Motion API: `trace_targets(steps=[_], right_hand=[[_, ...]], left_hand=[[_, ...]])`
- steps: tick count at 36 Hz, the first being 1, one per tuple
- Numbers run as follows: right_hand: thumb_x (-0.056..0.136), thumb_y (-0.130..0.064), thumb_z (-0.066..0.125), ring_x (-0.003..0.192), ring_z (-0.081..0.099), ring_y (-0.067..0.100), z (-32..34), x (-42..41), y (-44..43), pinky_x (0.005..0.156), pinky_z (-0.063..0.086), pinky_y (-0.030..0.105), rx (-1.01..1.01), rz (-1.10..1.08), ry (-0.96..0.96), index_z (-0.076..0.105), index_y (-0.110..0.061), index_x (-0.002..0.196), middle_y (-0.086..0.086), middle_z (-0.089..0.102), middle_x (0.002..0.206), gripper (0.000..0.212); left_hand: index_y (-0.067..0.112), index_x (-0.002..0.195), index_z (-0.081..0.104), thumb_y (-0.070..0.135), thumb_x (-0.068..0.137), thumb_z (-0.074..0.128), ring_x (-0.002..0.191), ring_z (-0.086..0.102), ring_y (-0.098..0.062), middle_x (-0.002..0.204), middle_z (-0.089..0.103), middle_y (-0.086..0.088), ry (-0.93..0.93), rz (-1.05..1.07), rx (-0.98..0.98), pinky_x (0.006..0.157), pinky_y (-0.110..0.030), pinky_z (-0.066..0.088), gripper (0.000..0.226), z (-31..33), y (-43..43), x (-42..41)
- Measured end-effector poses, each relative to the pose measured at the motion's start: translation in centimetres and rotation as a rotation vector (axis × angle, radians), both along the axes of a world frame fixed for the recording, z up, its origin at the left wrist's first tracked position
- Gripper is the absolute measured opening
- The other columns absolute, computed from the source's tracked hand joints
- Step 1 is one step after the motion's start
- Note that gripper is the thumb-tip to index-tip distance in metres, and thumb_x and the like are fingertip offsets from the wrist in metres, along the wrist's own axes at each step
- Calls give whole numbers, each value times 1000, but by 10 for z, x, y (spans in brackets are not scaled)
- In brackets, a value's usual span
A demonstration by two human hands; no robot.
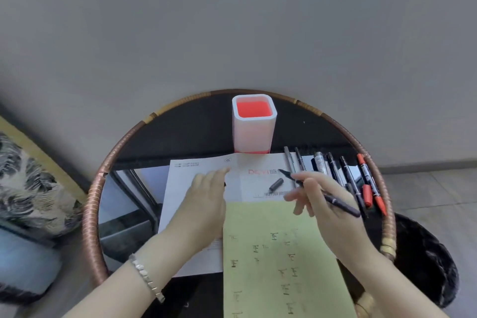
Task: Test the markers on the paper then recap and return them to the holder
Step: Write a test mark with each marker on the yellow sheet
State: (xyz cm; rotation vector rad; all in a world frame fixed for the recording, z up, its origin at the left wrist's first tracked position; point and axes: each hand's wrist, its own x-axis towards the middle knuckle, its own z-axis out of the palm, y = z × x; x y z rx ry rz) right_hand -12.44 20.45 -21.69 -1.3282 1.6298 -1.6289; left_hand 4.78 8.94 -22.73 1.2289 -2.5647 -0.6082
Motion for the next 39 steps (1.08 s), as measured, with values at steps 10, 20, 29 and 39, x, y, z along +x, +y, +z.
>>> trace_targets(steps=[10,20,29,39], right_hand=[[88,-33,42,108,52,-7,-32,14,23,90,36,4,180,171,591,63,-26,100,-12,63,103,25],[91,-29,43,117,51,15,-35,19,-8,97,42,29,272,188,765,58,-21,116,-1,59,122,30],[91,-16,47,93,49,11,-46,19,-20,79,41,25,302,224,784,53,-25,113,-9,54,99,25],[85,-15,62,104,58,16,-53,16,-7,93,40,19,156,285,779,58,-19,108,0,60,113,24]], left_hand=[[15,140,34,14,97,41,128,35,-14,138,44,2,89,76,-70,105,-19,20,44,-24,-2,21],[31,143,22,31,96,42,123,13,15,140,24,25,165,31,45,101,-6,6,51,-12,47,40],[33,143,20,42,94,40,119,5,19,138,13,30,142,8,46,93,5,-9,53,-29,57,46],[25,110,59,34,82,43,122,44,-18,128,57,-5,76,-145,-146,104,-40,29,33,-44,77,41]])
